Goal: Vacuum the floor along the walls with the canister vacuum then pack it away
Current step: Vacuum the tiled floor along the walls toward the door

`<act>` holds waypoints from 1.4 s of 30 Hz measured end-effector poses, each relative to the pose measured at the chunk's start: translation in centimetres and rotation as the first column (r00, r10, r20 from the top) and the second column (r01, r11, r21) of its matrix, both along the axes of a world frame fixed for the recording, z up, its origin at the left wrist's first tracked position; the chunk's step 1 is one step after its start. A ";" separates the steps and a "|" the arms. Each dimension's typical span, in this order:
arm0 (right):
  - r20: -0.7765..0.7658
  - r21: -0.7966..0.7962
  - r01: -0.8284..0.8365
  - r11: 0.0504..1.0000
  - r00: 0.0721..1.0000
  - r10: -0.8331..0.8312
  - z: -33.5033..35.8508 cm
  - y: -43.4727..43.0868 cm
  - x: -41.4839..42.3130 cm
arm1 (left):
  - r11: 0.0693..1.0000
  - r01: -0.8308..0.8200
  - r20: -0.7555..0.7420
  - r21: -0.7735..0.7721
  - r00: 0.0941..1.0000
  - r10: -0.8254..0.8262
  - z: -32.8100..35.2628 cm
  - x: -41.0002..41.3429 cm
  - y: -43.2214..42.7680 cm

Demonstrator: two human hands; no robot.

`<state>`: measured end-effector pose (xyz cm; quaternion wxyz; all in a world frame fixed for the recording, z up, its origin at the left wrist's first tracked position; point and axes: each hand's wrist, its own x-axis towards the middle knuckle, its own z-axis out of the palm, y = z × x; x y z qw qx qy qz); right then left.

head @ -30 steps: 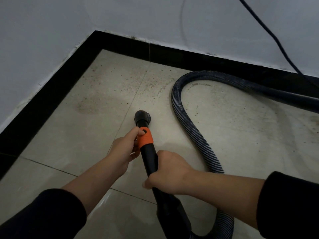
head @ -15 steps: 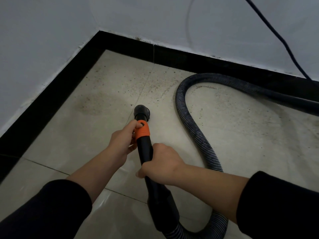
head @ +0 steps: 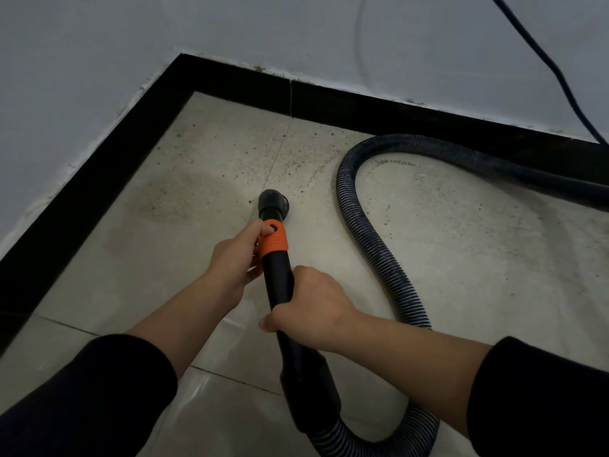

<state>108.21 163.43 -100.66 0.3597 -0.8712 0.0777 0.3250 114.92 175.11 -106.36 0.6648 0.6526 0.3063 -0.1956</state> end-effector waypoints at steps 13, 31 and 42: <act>-0.064 0.053 0.116 0.992 0.992 -0.112 -1.2 -8.4 4.6 | 0.984 -0.088 -0.060 -0.158 0.995 0.079 0.2 -1.2 -0.7; 0.166 0.082 0.791 0.607 0.589 -0.791 -3.6 -7.2 -0.4 | 0.987 0.128 0.137 -0.096 0.984 -0.114 8.1 1.4 6.3; 0.300 0.126 0.972 -0.199 -0.228 -0.926 -0.2 -5.8 -14.6 | 0.925 0.307 0.157 -0.224 0.948 -0.277 9.5 6.7 7.0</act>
